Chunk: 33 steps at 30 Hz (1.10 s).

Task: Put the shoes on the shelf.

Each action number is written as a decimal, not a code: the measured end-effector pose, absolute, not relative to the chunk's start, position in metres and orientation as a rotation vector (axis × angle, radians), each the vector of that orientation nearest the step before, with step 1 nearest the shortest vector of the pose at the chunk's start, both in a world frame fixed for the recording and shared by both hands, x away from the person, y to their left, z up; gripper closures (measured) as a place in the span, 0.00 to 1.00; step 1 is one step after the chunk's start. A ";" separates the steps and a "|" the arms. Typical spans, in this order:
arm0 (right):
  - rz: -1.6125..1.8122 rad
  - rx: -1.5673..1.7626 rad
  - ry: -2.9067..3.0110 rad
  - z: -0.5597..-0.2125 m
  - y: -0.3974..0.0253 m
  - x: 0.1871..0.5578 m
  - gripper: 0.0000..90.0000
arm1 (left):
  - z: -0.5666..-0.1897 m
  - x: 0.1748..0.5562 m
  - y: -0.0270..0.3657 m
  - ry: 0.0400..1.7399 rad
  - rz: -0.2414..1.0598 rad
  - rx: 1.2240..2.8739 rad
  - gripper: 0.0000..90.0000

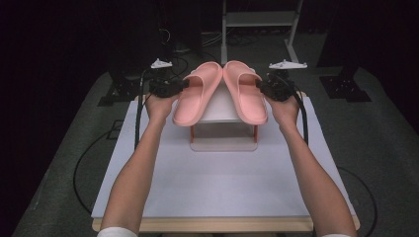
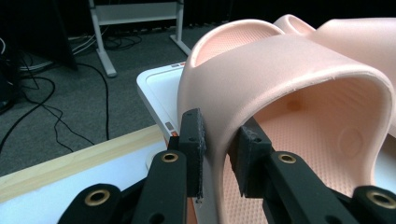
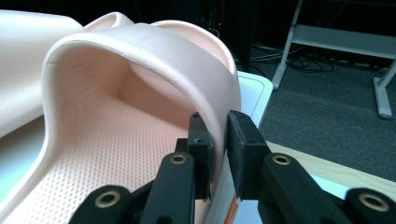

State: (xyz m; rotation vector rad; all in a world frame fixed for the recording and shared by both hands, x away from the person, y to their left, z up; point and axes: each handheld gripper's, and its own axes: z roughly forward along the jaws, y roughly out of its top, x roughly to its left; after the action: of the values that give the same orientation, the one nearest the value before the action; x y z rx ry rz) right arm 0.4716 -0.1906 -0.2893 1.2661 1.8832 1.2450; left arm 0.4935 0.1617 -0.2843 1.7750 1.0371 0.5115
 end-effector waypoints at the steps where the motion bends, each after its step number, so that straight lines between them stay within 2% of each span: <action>1: 1.248 1.271 1.883 -0.289 -0.190 0.472 0.88 | -0.285 0.494 0.161 1.036 0.510 1.777 0.83; 33: 1.241 1.291 1.912 -0.294 -0.185 0.475 0.82 | -0.290 0.495 0.146 1.053 0.463 1.751 0.75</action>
State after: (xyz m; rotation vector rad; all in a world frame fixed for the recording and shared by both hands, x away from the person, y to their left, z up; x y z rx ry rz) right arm 0.4746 -0.1850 -0.2944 1.2913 1.9122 1.2409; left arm 0.4949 0.1459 -0.2902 1.7509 1.0529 0.4627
